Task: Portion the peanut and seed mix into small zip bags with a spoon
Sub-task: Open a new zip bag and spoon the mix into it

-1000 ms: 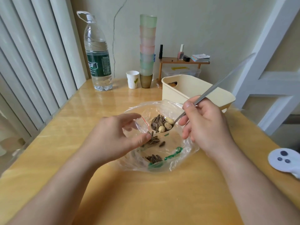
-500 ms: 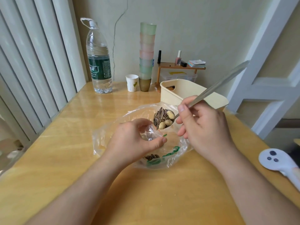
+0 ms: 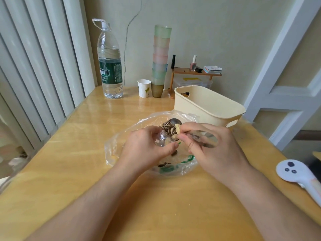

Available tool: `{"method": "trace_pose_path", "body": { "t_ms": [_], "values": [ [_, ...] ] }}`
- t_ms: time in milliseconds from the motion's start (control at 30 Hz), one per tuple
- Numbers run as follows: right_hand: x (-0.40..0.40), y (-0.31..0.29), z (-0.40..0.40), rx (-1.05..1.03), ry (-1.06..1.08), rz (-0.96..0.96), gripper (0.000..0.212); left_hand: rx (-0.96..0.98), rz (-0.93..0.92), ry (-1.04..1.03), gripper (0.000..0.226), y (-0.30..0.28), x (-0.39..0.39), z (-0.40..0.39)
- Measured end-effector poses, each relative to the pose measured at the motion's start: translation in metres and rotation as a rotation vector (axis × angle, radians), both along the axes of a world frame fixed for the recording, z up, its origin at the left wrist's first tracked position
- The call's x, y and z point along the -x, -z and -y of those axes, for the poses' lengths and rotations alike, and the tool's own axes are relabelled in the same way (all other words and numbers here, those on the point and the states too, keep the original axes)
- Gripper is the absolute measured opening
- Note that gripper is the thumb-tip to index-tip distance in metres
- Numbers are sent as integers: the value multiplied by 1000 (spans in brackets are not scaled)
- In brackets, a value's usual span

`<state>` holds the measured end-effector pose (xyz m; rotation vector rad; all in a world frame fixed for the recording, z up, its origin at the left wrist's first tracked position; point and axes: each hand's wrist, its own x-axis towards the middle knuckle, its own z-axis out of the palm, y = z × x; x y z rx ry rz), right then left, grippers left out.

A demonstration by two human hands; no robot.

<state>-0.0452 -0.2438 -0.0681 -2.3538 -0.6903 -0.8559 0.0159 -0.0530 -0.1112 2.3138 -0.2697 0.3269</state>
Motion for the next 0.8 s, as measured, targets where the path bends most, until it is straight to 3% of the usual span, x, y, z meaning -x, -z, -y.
{"method": "trace_pose_path", "body": {
  "t_ms": [233,800],
  "values": [
    [1,-5,2,6,-10,-11,10,15,27,3,72,-1,2,1],
    [-5,-4,5,247,-1,99,11,26,108,26,59,2,2,-1]
  ]
}}
